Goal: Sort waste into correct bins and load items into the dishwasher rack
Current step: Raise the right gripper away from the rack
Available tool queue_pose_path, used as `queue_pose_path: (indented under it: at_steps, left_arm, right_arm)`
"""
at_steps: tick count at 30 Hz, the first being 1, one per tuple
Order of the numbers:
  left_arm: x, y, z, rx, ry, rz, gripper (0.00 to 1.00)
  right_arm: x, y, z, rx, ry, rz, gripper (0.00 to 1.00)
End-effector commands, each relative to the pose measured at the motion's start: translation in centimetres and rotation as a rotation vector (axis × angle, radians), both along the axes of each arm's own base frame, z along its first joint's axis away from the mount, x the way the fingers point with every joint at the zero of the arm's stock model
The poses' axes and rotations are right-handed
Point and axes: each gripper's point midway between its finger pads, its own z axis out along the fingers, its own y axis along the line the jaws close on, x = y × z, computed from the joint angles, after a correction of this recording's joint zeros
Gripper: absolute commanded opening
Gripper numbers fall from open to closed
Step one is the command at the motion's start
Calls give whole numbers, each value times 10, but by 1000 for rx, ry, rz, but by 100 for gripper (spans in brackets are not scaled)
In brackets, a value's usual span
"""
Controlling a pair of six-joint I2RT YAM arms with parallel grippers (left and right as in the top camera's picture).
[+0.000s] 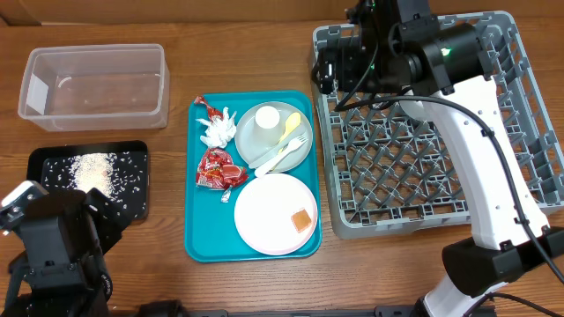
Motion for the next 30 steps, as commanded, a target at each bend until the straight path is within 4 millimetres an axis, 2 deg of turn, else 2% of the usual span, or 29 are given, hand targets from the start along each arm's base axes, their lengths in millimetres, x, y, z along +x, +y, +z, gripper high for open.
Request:
queue_pose_path:
  at_steps: [1, 4, 7, 9, 12, 13, 14, 15, 18, 23, 30]
  left_arm:
    - [12, -39, -6, -191, -35, -150, 100]
    - [20, -85, -8, -394, -56, -329, 100]
    - [21, -109, -7, -453, -47, -477, 100]
    - [21, -115, -8, -452, -34, -542, 100]
    - [21, -115, -16, -459, -11, -538, 100]
    - [21, -115, -19, -472, -4, -527, 98]
    - [21, -116, -23, -491, 4, -509, 89]
    - [20, -116, -27, -506, 16, -499, 86]
    - [17, -120, -42, -529, 62, -512, 86]
    - [11, -135, -71, -583, 149, -611, 86]
    - [5, -153, -103, -676, 273, -699, 78]
  right_arm:
    - [16, -43, 6, -132, -71, -132, 100]
    - [27, -84, 6, -207, -88, -243, 100]
    - [32, -117, 6, -219, -80, -321, 100]
    - [34, -136, 5, -222, -71, -364, 100]
    - [34, -164, 4, -228, -57, -428, 100]
    - [33, -173, 3, -230, -50, -447, 100]
    - [32, -183, 3, -232, -42, -469, 100]
    - [31, -191, 2, -233, -36, -488, 100]
    - [30, -213, 2, -234, -29, -539, 100]
    - [27, -235, 2, -236, -23, -590, 100]
    - [27, -237, 2, -236, -23, -595, 100]
